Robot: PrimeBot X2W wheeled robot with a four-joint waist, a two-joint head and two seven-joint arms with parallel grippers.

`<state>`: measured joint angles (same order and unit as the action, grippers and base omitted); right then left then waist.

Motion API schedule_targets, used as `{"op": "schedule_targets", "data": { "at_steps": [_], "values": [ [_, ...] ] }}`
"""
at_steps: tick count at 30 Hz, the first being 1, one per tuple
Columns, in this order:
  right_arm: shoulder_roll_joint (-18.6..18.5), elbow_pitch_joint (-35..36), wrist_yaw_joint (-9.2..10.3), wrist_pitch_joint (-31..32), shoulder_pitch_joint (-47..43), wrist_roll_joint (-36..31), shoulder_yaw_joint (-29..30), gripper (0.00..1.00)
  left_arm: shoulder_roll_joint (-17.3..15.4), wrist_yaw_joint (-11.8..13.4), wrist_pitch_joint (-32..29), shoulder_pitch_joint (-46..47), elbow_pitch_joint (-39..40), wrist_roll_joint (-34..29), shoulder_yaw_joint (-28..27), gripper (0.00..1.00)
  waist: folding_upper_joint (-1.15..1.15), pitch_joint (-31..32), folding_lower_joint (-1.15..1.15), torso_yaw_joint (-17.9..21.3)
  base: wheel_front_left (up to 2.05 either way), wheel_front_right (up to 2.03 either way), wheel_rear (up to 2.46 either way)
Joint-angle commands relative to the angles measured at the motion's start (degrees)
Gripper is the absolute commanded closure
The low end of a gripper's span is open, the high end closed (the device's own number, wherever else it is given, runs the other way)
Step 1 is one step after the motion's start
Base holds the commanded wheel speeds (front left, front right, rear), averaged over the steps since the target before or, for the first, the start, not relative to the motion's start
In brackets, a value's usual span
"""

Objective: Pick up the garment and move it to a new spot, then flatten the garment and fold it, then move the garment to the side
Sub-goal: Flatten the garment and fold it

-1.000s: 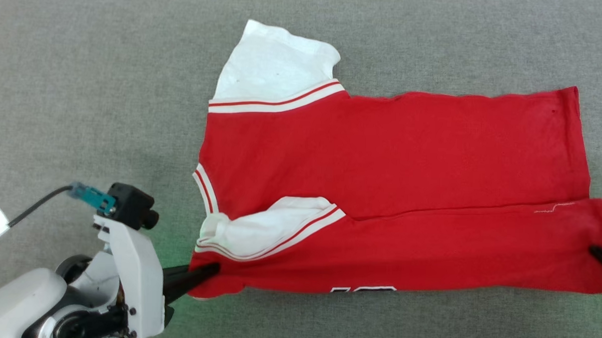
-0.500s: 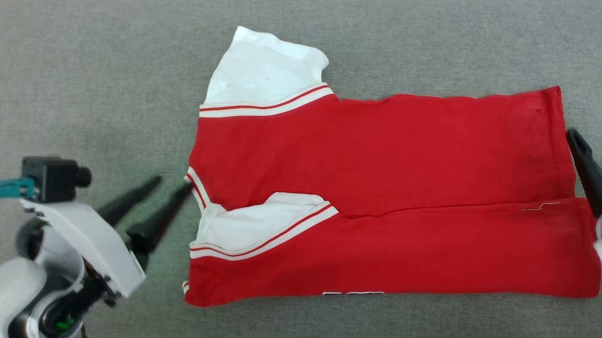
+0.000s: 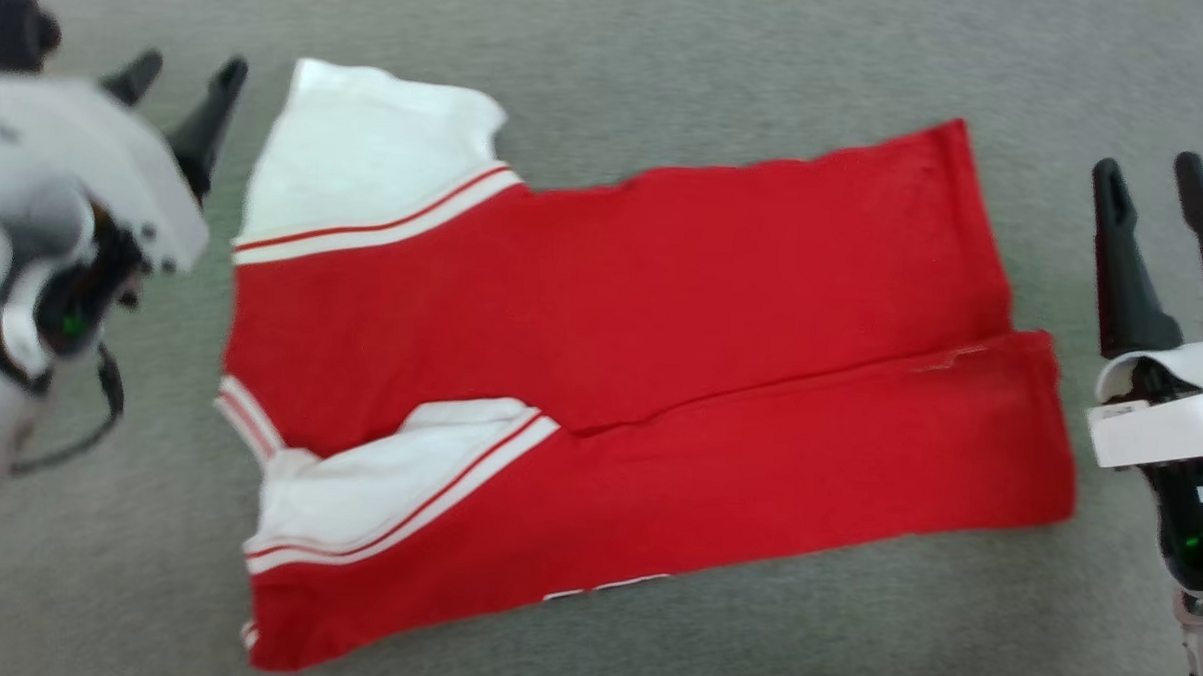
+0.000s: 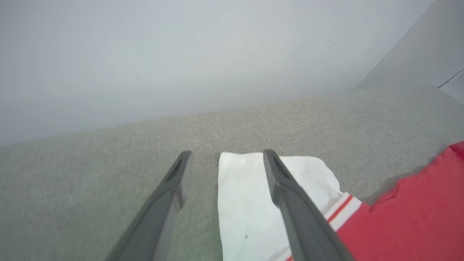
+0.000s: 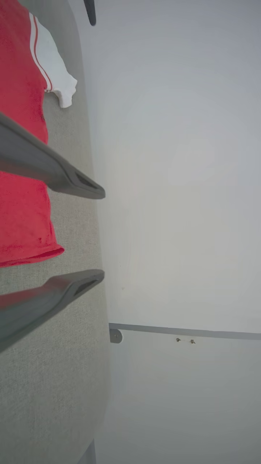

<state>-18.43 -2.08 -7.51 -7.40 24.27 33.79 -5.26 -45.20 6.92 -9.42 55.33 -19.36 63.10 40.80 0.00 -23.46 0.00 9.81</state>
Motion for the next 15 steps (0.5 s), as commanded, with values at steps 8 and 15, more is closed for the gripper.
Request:
{"op": "schedule_targets", "data": {
  "at_steps": [8, 15],
  "values": [
    [0.00, -2.57, 0.04, -3.11, 1.21, 1.95, -3.01, 0.00, 4.89, -4.06, -14.62, 11.96, -18.66, -0.82, 4.46, 0.00, 0.00, -2.19, 0.00, 9.22, 0.00, 0.00, 0.00],
    [-1.04, -2.42, 0.04, -2.84, 2.26, 3.23, -5.55, 0.00, 5.51, -4.03, -28.84, 17.69, -27.55, -0.63, 7.46, 0.00, 0.00, -3.12, 0.00, 11.00, 0.00, 0.00, 0.00]
  ]
}}
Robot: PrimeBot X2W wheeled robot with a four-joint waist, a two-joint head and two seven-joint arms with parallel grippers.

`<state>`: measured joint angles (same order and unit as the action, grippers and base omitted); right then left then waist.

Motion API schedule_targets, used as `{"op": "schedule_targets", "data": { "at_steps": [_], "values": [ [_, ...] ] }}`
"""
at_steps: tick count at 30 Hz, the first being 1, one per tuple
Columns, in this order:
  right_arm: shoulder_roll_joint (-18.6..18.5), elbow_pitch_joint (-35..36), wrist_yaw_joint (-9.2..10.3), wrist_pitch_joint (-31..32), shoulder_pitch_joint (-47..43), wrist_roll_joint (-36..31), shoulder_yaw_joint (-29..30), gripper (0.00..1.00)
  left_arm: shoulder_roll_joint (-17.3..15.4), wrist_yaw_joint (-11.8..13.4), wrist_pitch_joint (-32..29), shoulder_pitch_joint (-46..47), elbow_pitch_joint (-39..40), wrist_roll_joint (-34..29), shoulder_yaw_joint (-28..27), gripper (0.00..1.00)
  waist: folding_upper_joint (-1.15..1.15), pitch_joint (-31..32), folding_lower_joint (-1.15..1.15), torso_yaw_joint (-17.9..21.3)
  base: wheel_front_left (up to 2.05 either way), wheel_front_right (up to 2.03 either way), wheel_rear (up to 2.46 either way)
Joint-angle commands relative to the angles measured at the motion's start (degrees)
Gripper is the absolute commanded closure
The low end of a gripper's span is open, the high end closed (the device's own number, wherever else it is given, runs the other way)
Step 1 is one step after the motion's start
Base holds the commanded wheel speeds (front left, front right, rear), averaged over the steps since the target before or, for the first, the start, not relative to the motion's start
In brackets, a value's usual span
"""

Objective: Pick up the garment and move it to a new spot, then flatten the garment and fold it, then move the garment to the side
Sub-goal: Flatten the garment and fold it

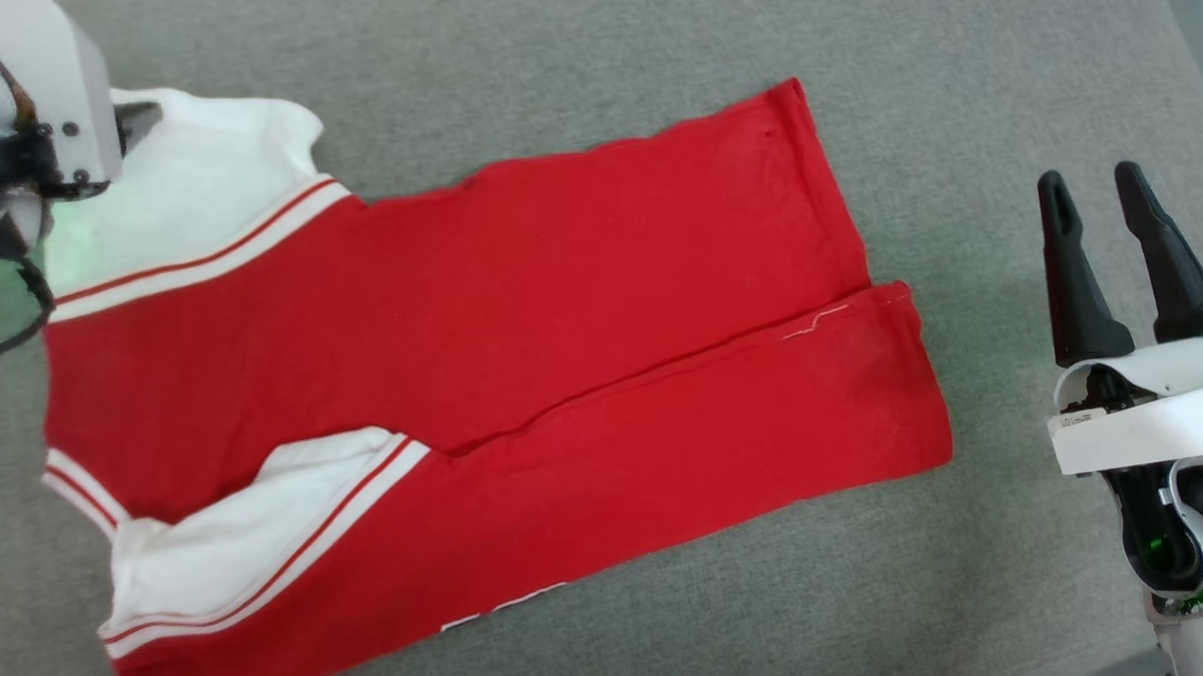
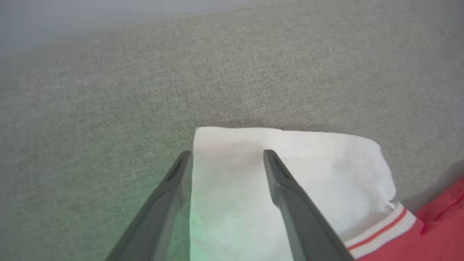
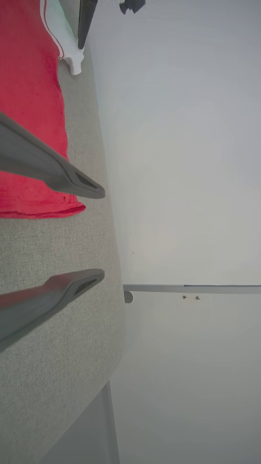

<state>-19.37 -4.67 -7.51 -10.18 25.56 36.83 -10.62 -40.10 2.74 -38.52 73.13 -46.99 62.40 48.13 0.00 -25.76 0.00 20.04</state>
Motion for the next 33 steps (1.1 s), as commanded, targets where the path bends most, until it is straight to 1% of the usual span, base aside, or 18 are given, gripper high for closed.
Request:
{"op": "schedule_targets", "data": {
  "at_steps": [1, 3, 5, 7, 9, 10, 12, 13, 14, 15, 17, 19, 24, 25, 27, 29, 30, 33],
  "values": [
    [-0.20, 0.37, 0.04, -0.07, 1.25, 0.30, -0.65, 0.00, 0.09, 0.17, -0.46, 0.88, -0.62, -0.37, 0.38, 0.00, 0.00, -1.23, 0.00, 0.99, 0.00, 0.00, 0.00],
    [-0.47, 0.51, 0.04, -0.04, 1.67, 0.35, -1.47, 0.00, -0.34, -0.07, -1.74, 1.80, -1.94, -0.85, 0.89, 0.00, 0.00, -1.93, 0.00, 1.38, 0.00, 0.00, 0.00],
    [-0.76, 0.49, 0.04, -0.10, 2.33, 0.44, -1.98, 0.00, 0.10, 0.05, -3.36, 1.95, -3.21, -0.25, 0.95, 0.00, 0.00, -2.53, 0.00, 1.49, 0.00, 0.00, 0.00],
    [-1.04, 0.52, 0.04, -0.10, 2.85, 0.81, -2.22, 0.00, 0.23, -0.34, -5.01, 2.08, -3.99, -0.66, 1.74, 0.00, 0.00, -3.09, 0.00, 1.30, 0.00, 0.00, 0.00],
    [-1.39, 0.42, 0.04, 0.24, 3.39, 1.07, -2.42, 0.00, 0.61, 0.38, -6.55, 2.06, -4.70, -0.61, 2.13, 0.00, 0.00, -3.51, 0.00, 0.94, 0.00, 0.00, 0.00],
    [-1.55, 0.37, 0.04, 0.37, 3.59, 1.23, -2.55, 0.00, 0.57, -0.09, -7.20, 2.11, -4.79, -1.00, 2.64, 0.00, 0.00, -3.75, 0.00, 0.75, 0.00, 0.00, 0.00],
    [-1.85, 0.25, 0.04, 0.54, 4.20, 1.55, -3.02, 0.00, 0.95, -0.64, -8.21, 2.00, -5.00, 0.21, 2.29, 0.00, 0.00, -4.18, 0.00, 0.36, 0.00, 0.00, 0.00],
    [-2.03, 0.28, 0.04, 0.81, 4.58, 1.64, -3.43, 0.00, 1.40, -0.99, -8.63, 1.82, -5.05, 1.14, 1.77, 0.04, 0.00, -4.34, 0.00, 0.17, 0.00, 0.00, 0.00],
    [-2.31, 0.28, 0.04, 1.09, 4.95, 1.80, -3.83, 0.00, 2.04, -1.34, -9.06, 1.60, -4.98, 1.99, 1.33, 0.62, 0.00, -4.50, 0.00, -0.07, 0.00, 0.00, 0.00],
    [-2.59, 0.26, 0.04, 1.59, 5.39, 1.99, -4.19, 0.00, 2.56, -1.89, -9.24, 1.46, -4.80, 2.62, 1.05, 1.00, 0.00, -4.66, 0.00, -0.34, 0.00, 0.00, 0.00],
    [-3.45, -0.40, 0.04, 3.95, 6.44, 2.17, -5.50, 0.00, 3.20, -2.92, -9.23, 1.25, -4.33, 2.93, 1.19, 1.00, 0.00, -4.86, 0.00, -0.95, 0.00, 0.00, 0.00],
    [-4.80, -0.75, 0.04, 7.47, 8.42, 1.96, -7.75, 0.00, 3.37, -3.42, -8.92, 1.09, -4.22, 3.23, 1.11, 1.00, 0.00, -4.94, 0.00, -1.65, 0.00, 0.00, 0.00],
    [-8.67, -2.24, 0.04, 19.83, 16.69, 3.72, -14.00, 0.00, 4.38, -4.40, -7.67, 1.26, -3.95, 3.44, 0.92, 1.00, 0.00, -5.04, 0.00, -3.48, 0.00, 0.00, 0.00],
    [-8.67, -2.24, 0.04, 19.83, 16.69, 3.72, -14.00, 0.00, 4.38, -4.40, -7.67, 1.26, -3.95, 3.44, 0.92, 1.00, 0.00, -5.04, 0.00, -3.48, 0.00, 0.00, 0.00],
    [-9.92, -2.99, 0.05, 24.60, 21.41, 5.54, -15.75, 0.00, 4.89, -4.89, -7.31, 1.92, -3.75, 3.35, 0.94, 1.00, 0.00, -5.36, 0.00, -4.38, 0.00, 0.00, 0.00],
    [-11.22, -5.01, 0.05, 28.72, 26.27, 6.01, -16.42, 0.00, 5.39, -5.30, -6.58, 2.89, -3.38, 2.91, 0.97, 1.00, 0.00, -6.08, 0.00, -5.36, 0.00, 0.00, 0.00],
    [-11.26, -6.76, 0.05, 31.33, 27.89, 6.68, -16.87, 0.00, 5.65, -5.49, -6.76, 3.12, -3.20, 2.88, 1.07, 1.00, 0.00, -6.41, 0.00, -5.80, 0.00, 0.00, 0.00],
    [-11.61, -11.72, 0.04, 40.75, 33.25, 9.32, -18.49, 0.00, 6.26, -6.19, -6.75, 3.70, -2.96, 2.67, 1.33, 1.00, 0.00, -7.29, 0.00, -7.08, 0.00, 0.00, 0.00]
  ]
}}
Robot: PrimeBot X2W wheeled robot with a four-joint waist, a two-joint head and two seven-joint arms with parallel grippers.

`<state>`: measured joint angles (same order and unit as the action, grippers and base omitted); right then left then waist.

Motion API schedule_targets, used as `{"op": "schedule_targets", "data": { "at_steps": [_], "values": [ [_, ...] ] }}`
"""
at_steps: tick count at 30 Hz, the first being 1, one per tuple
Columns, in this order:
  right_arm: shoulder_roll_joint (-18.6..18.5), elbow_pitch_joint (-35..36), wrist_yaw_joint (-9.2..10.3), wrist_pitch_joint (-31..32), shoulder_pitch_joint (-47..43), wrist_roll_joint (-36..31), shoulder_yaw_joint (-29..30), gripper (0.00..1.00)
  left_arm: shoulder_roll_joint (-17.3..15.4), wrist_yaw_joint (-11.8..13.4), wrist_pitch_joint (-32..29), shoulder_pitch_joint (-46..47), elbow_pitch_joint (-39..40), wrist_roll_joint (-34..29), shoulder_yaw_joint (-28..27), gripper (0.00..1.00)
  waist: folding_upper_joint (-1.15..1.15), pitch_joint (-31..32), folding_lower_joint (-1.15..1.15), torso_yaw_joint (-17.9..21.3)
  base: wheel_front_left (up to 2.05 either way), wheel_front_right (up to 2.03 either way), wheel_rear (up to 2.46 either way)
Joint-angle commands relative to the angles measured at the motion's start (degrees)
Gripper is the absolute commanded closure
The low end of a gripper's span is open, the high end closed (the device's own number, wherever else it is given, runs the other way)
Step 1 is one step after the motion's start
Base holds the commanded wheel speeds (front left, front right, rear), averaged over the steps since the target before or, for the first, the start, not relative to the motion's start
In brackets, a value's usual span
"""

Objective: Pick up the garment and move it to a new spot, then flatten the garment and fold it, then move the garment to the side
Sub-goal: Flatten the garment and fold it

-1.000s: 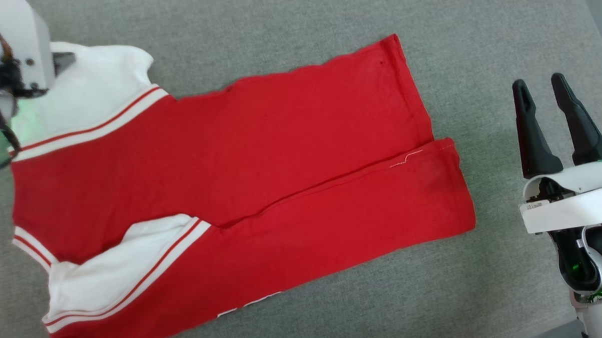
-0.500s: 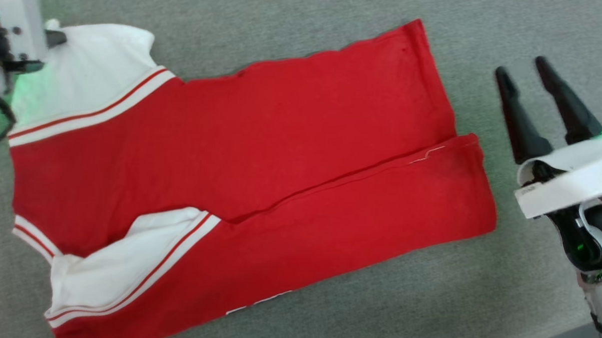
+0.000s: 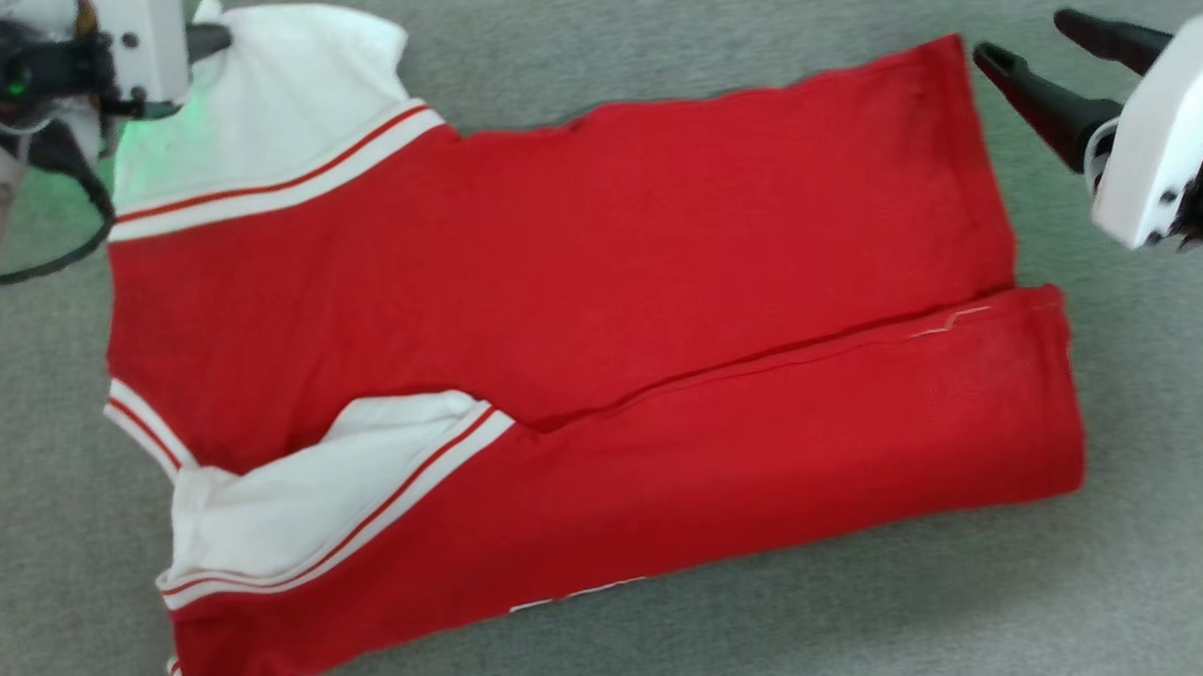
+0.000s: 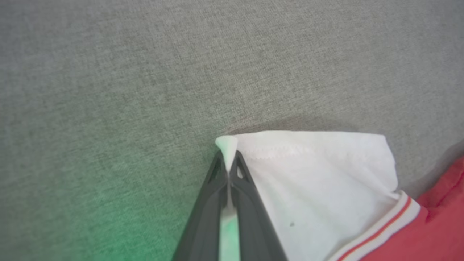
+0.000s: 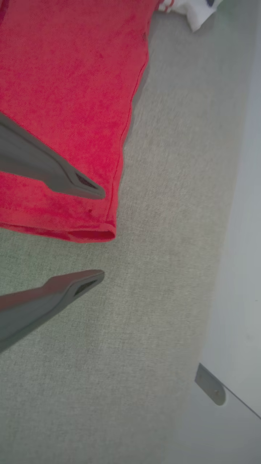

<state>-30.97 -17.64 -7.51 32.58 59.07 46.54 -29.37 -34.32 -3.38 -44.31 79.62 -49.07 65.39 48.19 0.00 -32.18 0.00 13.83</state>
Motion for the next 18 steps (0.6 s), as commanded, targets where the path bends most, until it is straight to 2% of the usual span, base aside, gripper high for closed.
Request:
{"op": "schedule_targets", "data": {
  "at_steps": [1, 6, 13, 14, 15, 16, 18],
  "values": [
    [-0.32, -0.37, 0.04, 0.51, 1.58, 0.23, 0.20, 0.00, 0.77, -0.08, -0.75, -2.42, -0.86, -0.33, 1.25, 1.00, 0.00, -1.21, 0.00, -1.30, 0.00, 0.00, 0.00],
    [0.19, -5.50, 0.04, 7.87, 4.98, 3.27, -2.65, 0.00, 2.07, -0.72, -0.15, -1.50, -0.86, -0.21, 1.31, 1.00, 0.00, -2.53, 0.00, -3.09, 0.00, 0.00, 0.00],
    [0.57, -9.11, 0.04, 9.89, 5.59, 4.19, -7.89, 0.00, 2.85, -1.57, 0.82, -1.04, -0.64, 0.06, 1.28, 1.00, 0.00, -4.49, 0.00, -4.02, 0.00, 0.00, 0.00],
    [0.32, -9.50, 0.04, 9.46, 5.48, 4.35, -8.21, 0.19, 3.17, -1.67, 0.93, -1.05, -0.55, 0.23, 1.24, 1.00, 0.00, -4.64, 0.00, -4.26, 0.00, 0.00, 0.00],
    [0.21, -9.81, 0.04, 8.82, 5.43, 5.00, -7.80, 0.68, 3.47, -1.93, 1.21, -0.97, -0.35, 0.37, 1.16, 1.00, 0.00, -4.83, 0.00, -4.61, 0.00, 0.00, 0.00],
    [0.51, -9.67, 0.04, 7.92, 5.21, 5.59, -7.60, 0.99, 3.68, -2.15, 1.57, -1.14, -0.38, 0.78, 0.87, 1.00, 0.00, -4.85, 0.00, -4.78, 0.00, 0.00, 0.00],
    [-0.11, -8.79, 0.02, 6.03, 4.47, 5.72, -8.19, 1.00, 4.19, -2.78, 2.22, -1.80, -0.01, 1.77, 0.27, 1.00, 0.00, -4.61, 0.00, -5.22, 0.00, 0.00, 0.00]
  ]
}}
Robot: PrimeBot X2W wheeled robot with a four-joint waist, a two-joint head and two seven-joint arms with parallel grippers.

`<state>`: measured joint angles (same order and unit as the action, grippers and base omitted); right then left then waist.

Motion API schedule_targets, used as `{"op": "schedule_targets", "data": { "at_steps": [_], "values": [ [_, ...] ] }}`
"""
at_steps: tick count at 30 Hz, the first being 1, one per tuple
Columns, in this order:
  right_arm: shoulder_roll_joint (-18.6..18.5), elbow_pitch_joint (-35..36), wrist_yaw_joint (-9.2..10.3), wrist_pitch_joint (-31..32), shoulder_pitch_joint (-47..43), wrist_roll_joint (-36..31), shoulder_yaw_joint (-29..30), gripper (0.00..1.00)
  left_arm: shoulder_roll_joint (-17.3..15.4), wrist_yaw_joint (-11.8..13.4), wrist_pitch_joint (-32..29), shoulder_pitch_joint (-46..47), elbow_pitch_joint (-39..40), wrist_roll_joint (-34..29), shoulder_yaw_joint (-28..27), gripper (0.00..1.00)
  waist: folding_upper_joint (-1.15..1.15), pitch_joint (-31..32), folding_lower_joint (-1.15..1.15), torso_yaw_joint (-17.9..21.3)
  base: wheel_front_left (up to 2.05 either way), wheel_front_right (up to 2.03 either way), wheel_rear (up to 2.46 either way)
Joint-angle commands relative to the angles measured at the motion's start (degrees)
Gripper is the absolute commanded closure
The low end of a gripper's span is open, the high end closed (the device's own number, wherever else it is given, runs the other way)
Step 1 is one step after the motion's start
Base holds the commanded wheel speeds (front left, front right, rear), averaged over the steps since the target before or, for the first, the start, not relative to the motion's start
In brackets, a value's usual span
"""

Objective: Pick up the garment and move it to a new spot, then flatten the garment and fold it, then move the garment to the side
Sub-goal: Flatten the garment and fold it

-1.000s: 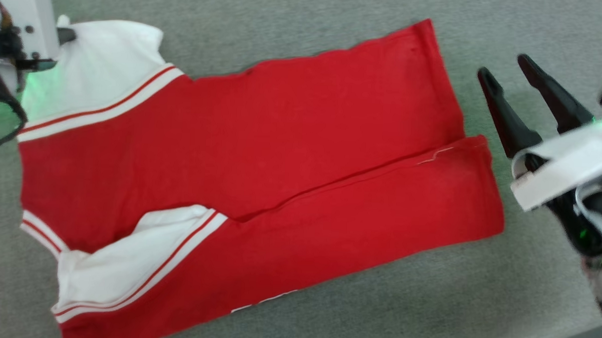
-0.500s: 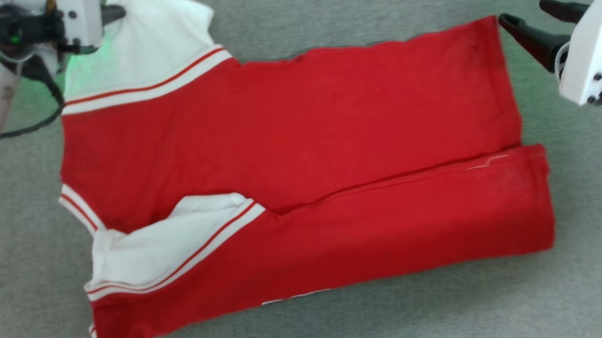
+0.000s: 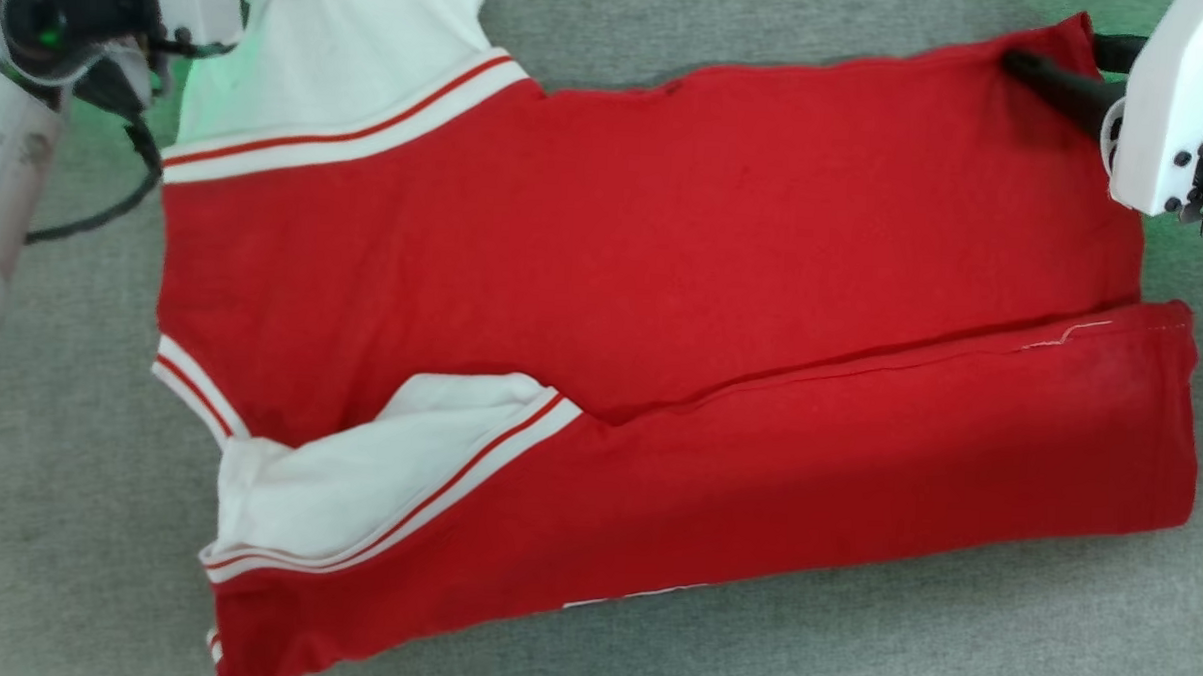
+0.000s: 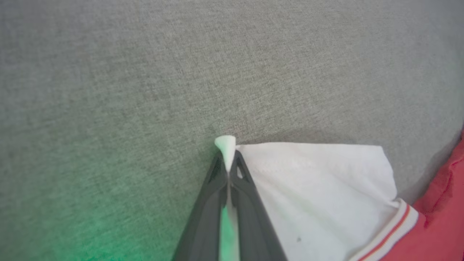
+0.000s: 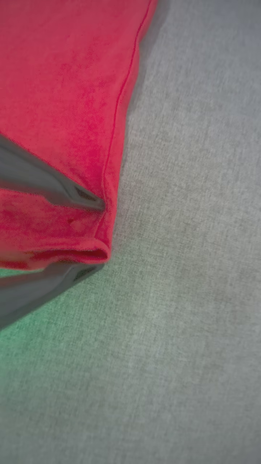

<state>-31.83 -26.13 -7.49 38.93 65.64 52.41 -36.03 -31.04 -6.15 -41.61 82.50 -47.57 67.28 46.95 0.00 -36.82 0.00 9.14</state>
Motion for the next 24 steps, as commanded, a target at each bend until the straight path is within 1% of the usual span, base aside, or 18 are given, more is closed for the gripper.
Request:
{"op": "schedule_targets", "data": {
  "at_steps": [1, 6, 9, 11, 14, 15, 18, 21, 24],
  "values": [
    [0.17, -0.05, 0.00, -1.61, -2.58, -0.36, -1.77, 1.00, 1.13, -0.20, 0.15, -5.06, -1.24, 0.48, 1.13, 1.00, 0.00, 0.33, 0.00, -0.83, 0.00, 0.00, 0.00],
    [-2.62, 1.91, 0.00, -6.44, -6.03, 1.32, -2.58, 1.00, 1.20, -1.26, 4.62, -7.44, 1.95, 3.98, -1.27, 1.00, 0.00, 3.75, 0.00, -2.70, 0.00, 0.00, 0.00],
    [-5.13, 4.06, 0.00, -9.11, -7.84, 2.36, -2.19, 1.00, 0.21, -1.44, 7.36, -9.44, 7.77, 6.90, -2.63, 1.00, 0.00, 6.40, 0.00, -4.00, 0.00, 0.00, 0.00],
    [-6.40, 6.04, 0.00, -10.81, -8.98, 2.78, -2.27, 1.00, -2.22, -1.35, 9.13, -12.14, 13.42, 8.94, -3.41, 1.00, 0.00, 8.18, 0.00, -4.41, 0.00, 0.00, 0.00],
    [-9.47, 8.88, 0.01, -12.69, -12.18, 3.91, -2.31, 1.00, -5.29, -1.36, 11.69, -18.03, 23.10, 11.80, -3.98, 1.00, 0.00, 10.68, 0.00, -5.74, 0.00, 0.00, 0.00],
    [-11.80, 11.49, 0.01, -13.93, -14.52, 4.98, -1.64, 1.00, -7.50, -1.37, 13.94, -21.69, 29.46, 13.77, -4.78, 1.00, 0.00, 11.98, 0.00, -6.79, 0.00, 0.00, 0.00],
    [-15.85, 15.07, 0.01, -16.16, -19.02, 6.05, 0.46, 1.00, -11.32, -1.37, 17.07, -27.91, 38.87, 15.88, -5.72, 1.00, 0.00, 13.34, 0.00, -8.28, 0.00, 0.00, 0.00],
    [-19.40, 19.43, 0.01, -17.66, -24.23, 6.69, 2.00, 1.00, -15.52, -1.35, 20.69, -33.92, 47.20, 16.37, -6.44, 1.00, 0.00, 14.16, 0.00, -9.24, 0.00, 0.00, 0.00],
    [-22.22, 22.96, 0.01, -18.65, -29.55, 7.51, 3.80, 1.00, -19.32, -1.35, 24.56, -40.32, 53.73, 16.50, -7.15, 1.00, 0.00, 14.72, 0.00, -9.83, 0.00, 0.00, 0.00]
  ]
}}
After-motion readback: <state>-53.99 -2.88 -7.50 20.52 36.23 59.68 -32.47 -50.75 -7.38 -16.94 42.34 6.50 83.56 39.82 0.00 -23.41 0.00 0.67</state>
